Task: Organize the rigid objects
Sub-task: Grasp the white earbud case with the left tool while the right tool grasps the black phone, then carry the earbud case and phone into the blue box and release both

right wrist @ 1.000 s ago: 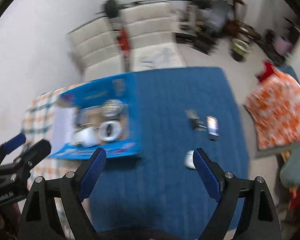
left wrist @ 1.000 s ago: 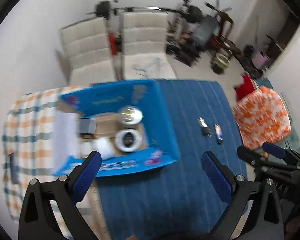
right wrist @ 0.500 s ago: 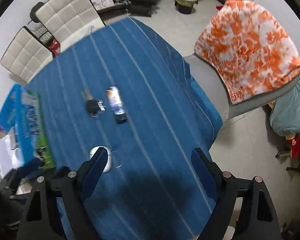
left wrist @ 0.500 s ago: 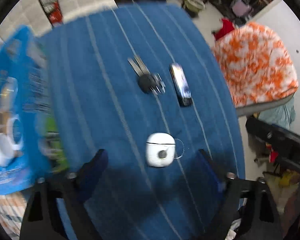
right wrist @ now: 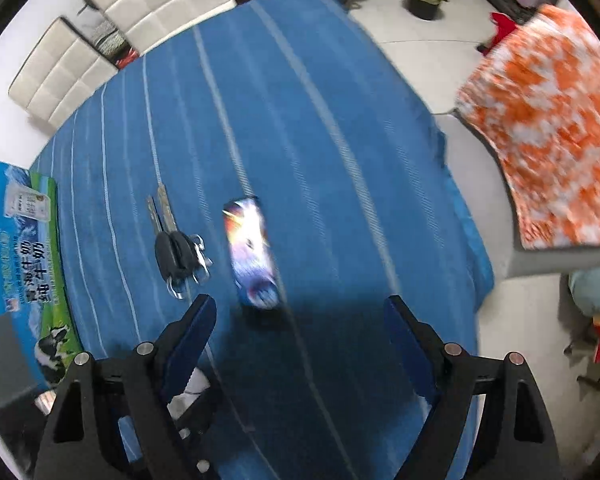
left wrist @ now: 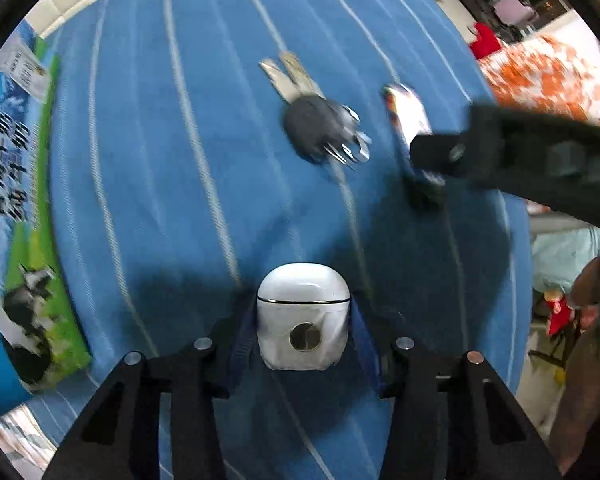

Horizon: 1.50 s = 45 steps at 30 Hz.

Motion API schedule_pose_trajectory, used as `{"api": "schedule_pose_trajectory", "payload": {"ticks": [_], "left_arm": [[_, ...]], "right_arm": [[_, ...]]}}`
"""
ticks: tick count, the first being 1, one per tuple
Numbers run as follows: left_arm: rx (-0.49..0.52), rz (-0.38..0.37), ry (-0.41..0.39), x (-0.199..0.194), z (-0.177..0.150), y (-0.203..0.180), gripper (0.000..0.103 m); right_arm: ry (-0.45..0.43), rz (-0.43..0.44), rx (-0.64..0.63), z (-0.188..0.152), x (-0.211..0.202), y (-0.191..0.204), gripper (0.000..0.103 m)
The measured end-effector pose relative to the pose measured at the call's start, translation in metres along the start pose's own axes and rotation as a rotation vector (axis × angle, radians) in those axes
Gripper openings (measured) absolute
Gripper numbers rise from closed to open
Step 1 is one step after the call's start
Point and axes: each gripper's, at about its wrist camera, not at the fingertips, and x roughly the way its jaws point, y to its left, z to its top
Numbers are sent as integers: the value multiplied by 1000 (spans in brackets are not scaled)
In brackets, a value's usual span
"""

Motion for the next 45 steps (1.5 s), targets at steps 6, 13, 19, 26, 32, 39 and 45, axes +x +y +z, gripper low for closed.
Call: {"api": "schedule_pose_trajectory", "payload": {"ticks": [6,13,19,26,32,39,45], "left_arm": [[-18,34,-14,-1,13,6,43],[10,74,-18,-4,17,12,43],[22,87,-48,-14,25,18,43],[49,70,-110,-50,27,20,43],[62,23,-201,-104,16,31,43],[33,-41,-343,-186,-11,68,43],[-41,-7,-448,-247,-41,140,43]], "right_arm": [[17,-76,-29,18,21,24,58],[18,-140,-54,14,18,16,27],[26,-130,-34,-3,13,3,27],[-15,-109,12,-29,-15,-13,27],[-98,-73,11,-53,-69,-3,27],[-198,3,-38,-80,-137,53,27],[-249,101,-103,-102,-174,133,27]]}}
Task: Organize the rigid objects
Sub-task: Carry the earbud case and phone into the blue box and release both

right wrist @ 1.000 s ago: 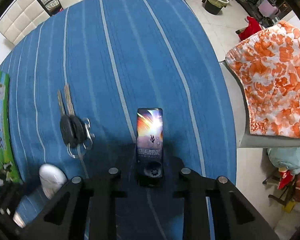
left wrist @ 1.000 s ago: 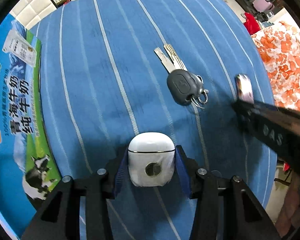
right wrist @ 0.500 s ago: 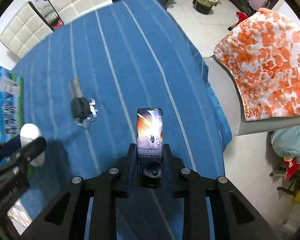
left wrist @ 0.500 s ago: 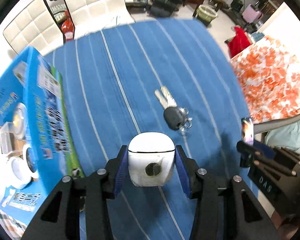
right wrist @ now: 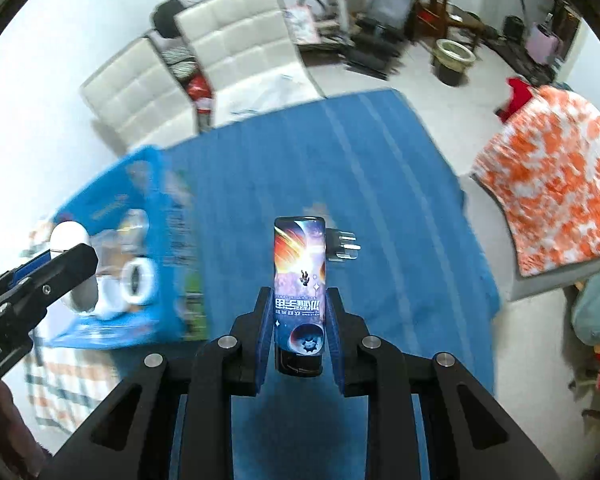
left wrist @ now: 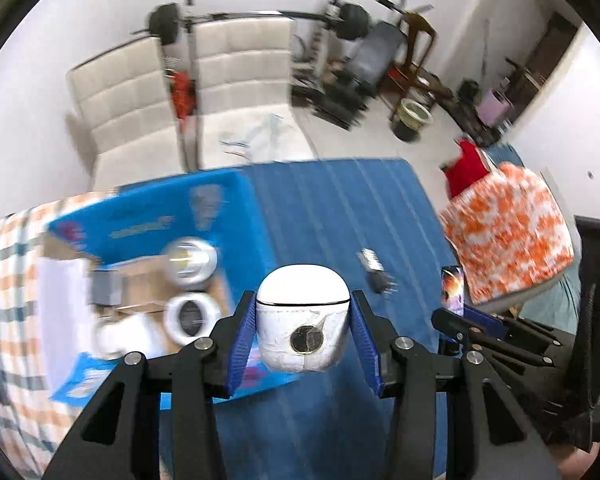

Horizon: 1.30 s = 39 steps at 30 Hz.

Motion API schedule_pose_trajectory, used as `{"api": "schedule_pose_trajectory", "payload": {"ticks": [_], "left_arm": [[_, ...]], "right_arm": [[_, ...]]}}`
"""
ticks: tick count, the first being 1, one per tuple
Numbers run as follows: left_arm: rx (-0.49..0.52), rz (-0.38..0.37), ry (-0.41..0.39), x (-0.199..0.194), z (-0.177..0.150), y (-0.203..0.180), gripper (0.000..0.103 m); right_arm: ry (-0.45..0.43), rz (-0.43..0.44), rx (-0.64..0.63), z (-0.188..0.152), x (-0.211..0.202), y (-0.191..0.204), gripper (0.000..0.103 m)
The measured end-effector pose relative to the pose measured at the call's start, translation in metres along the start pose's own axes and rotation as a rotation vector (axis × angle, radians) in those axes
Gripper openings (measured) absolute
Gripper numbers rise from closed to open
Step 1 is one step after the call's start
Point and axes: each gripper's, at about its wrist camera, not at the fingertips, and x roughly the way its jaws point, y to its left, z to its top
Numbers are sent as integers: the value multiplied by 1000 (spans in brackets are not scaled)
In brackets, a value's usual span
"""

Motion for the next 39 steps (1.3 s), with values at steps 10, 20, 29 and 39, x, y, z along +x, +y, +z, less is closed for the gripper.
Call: {"api": "schedule_pose_trajectory", "payload": {"ticks": [10,20,29,39], "left_arm": [[-184,5,86,23,-27,128,43],[-246,-103,265,99,-46,169,43],[-223,-85,317,109,-51,168,43],[-190,26,297,80,-50,158,79]], "right_arm": [[62,148,-111,-13,50,140,27],[207,141,-134,-12,142,179,27],[356,93,-130,-19,194,178,27],[293,39,-157,-24,163,174,43]]}}
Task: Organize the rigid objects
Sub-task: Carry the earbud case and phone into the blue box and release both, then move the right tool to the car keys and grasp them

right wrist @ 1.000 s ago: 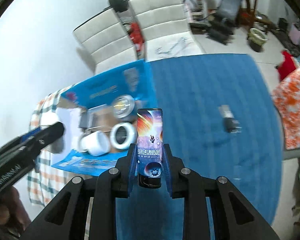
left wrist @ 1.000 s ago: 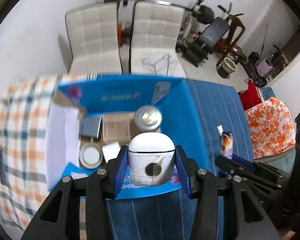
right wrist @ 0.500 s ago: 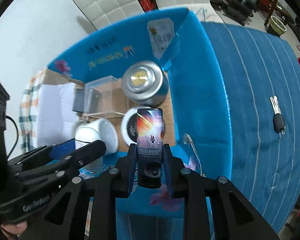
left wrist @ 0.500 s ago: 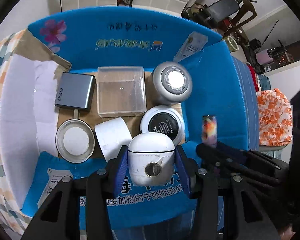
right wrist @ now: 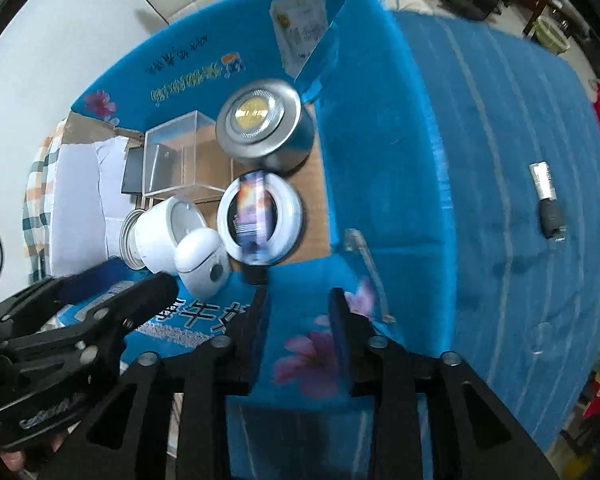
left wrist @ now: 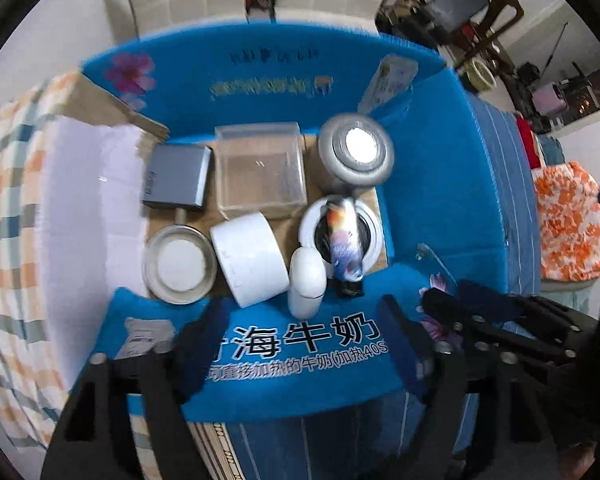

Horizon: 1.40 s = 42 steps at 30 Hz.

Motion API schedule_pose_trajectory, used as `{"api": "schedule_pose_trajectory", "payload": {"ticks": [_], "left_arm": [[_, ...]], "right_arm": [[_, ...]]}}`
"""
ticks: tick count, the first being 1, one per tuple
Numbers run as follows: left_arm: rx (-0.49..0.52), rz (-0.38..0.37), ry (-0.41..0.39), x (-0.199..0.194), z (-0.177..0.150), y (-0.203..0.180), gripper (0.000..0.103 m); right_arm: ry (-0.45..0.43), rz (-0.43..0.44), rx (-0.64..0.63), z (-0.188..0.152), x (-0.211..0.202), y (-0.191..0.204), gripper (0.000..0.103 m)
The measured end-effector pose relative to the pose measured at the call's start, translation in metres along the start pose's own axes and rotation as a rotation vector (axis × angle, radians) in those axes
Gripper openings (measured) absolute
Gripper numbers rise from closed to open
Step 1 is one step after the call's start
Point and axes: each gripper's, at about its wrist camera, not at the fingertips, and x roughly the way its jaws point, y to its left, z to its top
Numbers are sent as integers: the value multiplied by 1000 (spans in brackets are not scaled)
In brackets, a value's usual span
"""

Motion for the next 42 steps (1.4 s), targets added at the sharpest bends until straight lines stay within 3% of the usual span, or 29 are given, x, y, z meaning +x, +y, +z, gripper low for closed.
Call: {"api": "schedule_pose_trajectory", "payload": {"ticks": [2,4,5,7,10,21,28,34,42], "left_arm": [[-18,14,-22,-11,-5,4,92],[-38,21,-24,-19,-9,8,100],[-42,33,-29,-24,-12,9,100],[-38,76,-53,-35,-17,7,100],[-31,115,-82,-53,-23,4,100],[-24,161,-196,-118,-39,-16,100],[-23,151,-228,-120,-31,-26,100],[-53,176,-258,-80,-1,-39,100],[-14,152,-170,-10,43,-82,100]], "right_arm": [[-47,-29,-13,-2,-16,-4,68],[-63,-3,-32,-5,-26,-7,76],[-78,-35,-50,-7,-32,-5,86],[-133,-94,-106,-13,-44,3,92],[-164,-105,-142,-21,-59,13,92],[-227,-6,-123,-52,-129,10,92],[-277,-10,-41,-58,-154,-17,92],[-244,-143,110,-32,-124,-92,92],[-143,-211,311,14,-46,-197,92]]}}
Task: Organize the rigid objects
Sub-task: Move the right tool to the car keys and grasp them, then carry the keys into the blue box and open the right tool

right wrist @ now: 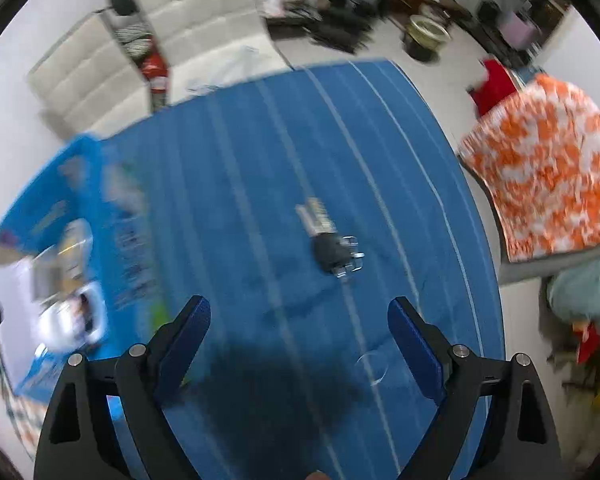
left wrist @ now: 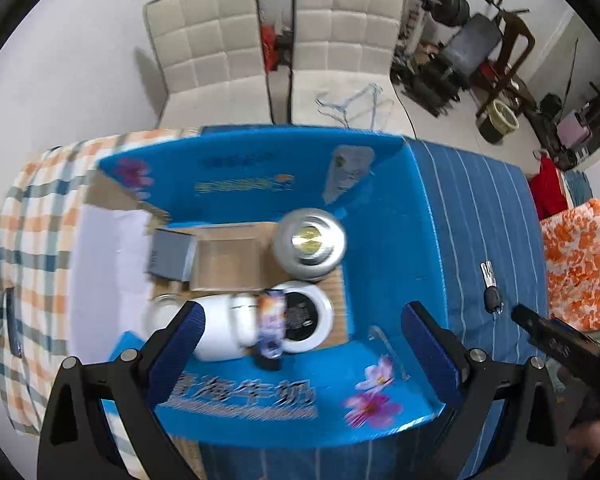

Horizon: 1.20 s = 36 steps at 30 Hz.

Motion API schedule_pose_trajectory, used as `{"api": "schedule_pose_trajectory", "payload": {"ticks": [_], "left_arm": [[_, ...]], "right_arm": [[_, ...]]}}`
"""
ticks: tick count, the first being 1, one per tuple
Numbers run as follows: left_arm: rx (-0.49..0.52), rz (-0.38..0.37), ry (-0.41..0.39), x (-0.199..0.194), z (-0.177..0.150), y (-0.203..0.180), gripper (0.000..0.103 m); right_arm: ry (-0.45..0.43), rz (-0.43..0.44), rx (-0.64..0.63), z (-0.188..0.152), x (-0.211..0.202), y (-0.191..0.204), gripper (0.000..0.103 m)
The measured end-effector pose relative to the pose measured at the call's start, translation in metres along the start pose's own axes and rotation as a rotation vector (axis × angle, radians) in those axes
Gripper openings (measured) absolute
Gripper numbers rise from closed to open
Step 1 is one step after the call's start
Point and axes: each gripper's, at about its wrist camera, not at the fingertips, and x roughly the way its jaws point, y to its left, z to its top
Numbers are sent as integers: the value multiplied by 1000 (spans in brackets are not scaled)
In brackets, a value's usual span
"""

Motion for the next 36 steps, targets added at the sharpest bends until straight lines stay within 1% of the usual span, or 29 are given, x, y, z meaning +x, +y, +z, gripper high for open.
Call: {"api": "schedule_pose_trajectory", "payload": {"ticks": [2,4,8,10,11,12,15,18,19,20,22,25,27,29,32,34,36], "left_arm": [[14,-6,18,11,3,-10,100],[24,-12,43,23,6,-17,100],[43,-10,60,37,13,-24,100],[43,-8,68,42,15,-24,100],[46,-6,70,44,16,-23,100],[49,-5,72,45,16,-23,100],[53,-7,78,48,17,-20,100],[49,-9,87,51,16,-17,100],[50,-8,89,51,15,-16,100],[51,-8,91,52,14,-16,100],[54,-7,89,50,13,-16,100],[61,-8,83,46,10,-15,100],[66,-7,78,42,7,-14,100],[69,-6,70,38,4,-13,100],[67,-13,67,32,-1,-8,100],[63,-22,61,25,-5,-4,100],[60,-28,49,15,-8,0,100]], "right_arm": [[36,-15,26,12,26,-9,93],[49,-17,31,20,46,-11,92],[117,-51,-19,31,93,-4,92],[147,-75,-40,32,108,2,92],[157,-85,-47,31,116,4,87],[140,-71,-37,31,117,3,87],[123,-59,-15,29,117,4,84],[111,-42,-47,29,113,11,66],[106,-44,-78,29,111,19,52],[104,-40,-100,28,109,26,30],[89,-91,-144,28,107,37,30],[73,-99,-147,27,105,42,29],[56,-108,-153,19,97,49,29],[28,-105,-158,10,83,52,29],[1,-67,-155,0,60,55,28],[-30,-34,-168,-9,33,59,12],[-63,-6,-182,-17,7,61,12]]}}
